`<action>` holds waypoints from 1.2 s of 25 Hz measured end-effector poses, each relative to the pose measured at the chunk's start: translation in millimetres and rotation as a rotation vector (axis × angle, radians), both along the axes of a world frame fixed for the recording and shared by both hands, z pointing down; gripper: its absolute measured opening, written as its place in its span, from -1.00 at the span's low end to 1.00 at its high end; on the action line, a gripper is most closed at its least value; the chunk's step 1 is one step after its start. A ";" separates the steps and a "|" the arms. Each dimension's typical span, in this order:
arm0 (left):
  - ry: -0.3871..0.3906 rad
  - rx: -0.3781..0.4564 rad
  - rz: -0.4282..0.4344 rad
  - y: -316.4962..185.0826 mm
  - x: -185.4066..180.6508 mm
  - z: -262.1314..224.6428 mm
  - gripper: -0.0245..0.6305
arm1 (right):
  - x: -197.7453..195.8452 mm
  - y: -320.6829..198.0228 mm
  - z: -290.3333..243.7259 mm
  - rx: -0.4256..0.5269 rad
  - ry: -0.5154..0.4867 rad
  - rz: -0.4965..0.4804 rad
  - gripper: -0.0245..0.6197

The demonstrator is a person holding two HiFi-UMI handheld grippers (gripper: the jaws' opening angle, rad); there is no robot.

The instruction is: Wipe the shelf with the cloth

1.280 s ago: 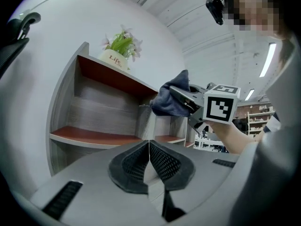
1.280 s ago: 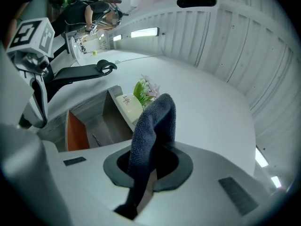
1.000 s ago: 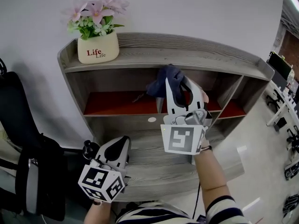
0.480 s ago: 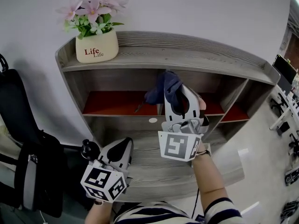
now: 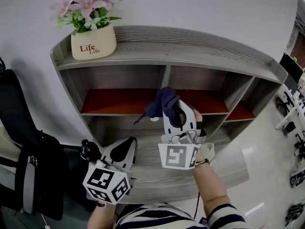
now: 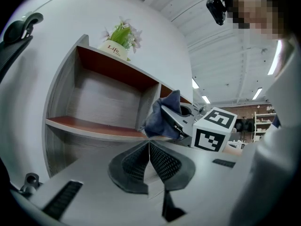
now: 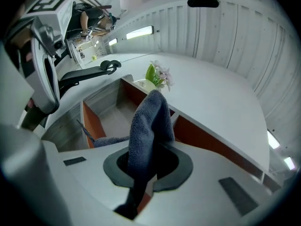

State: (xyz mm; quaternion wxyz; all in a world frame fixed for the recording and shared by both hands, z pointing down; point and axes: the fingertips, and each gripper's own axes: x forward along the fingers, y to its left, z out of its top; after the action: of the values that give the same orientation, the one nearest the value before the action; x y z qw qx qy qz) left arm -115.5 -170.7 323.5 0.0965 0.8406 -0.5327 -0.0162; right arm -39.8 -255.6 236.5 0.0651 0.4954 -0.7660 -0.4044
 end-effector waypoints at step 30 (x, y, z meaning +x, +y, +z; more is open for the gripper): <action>0.016 -0.048 -0.018 -11.5 34.1 19.8 -0.87 | 2.6 1.3 79.0 -0.220 0.132 -0.134 -0.79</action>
State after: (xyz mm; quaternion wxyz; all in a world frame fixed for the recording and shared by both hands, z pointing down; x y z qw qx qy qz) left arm -81.4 -182.2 343.3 0.1209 0.8330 -0.5398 -0.0110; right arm -37.3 -254.3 315.5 0.1421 0.4056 -0.8311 -0.3530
